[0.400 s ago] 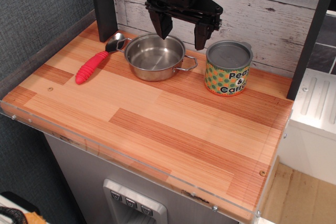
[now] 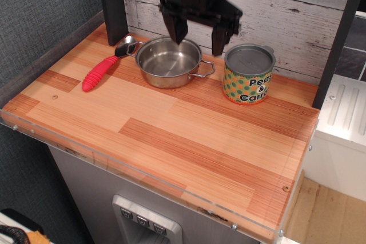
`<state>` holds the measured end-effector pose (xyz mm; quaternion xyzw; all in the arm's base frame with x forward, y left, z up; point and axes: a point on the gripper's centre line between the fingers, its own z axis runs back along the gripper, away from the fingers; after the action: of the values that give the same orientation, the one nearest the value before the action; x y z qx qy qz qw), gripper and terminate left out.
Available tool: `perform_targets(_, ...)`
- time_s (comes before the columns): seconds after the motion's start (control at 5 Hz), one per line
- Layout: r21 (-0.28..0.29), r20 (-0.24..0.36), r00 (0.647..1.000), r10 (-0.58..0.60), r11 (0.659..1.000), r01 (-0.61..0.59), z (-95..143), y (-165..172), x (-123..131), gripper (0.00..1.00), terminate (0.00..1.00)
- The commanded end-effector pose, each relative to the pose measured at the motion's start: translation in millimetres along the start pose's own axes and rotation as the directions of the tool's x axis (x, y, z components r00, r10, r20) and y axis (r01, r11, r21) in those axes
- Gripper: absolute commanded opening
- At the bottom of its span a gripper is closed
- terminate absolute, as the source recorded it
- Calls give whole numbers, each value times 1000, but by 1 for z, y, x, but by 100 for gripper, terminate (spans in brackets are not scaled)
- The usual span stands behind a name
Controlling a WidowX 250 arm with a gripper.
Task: Move spoon to bottom left of table, positioned horizontally.
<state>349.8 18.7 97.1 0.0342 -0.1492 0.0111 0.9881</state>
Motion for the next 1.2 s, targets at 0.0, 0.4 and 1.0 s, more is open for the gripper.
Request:
perform_targets(0.0,20,-15,999,30,999,-29,27,49,-13,100,0)
perform_targets(0.4,87,-70,996,52,995,-46,12,111,-32,100,0)
perform_targets(1.0,96,-58,998,2,995,4,-28,159,-38,100,0)
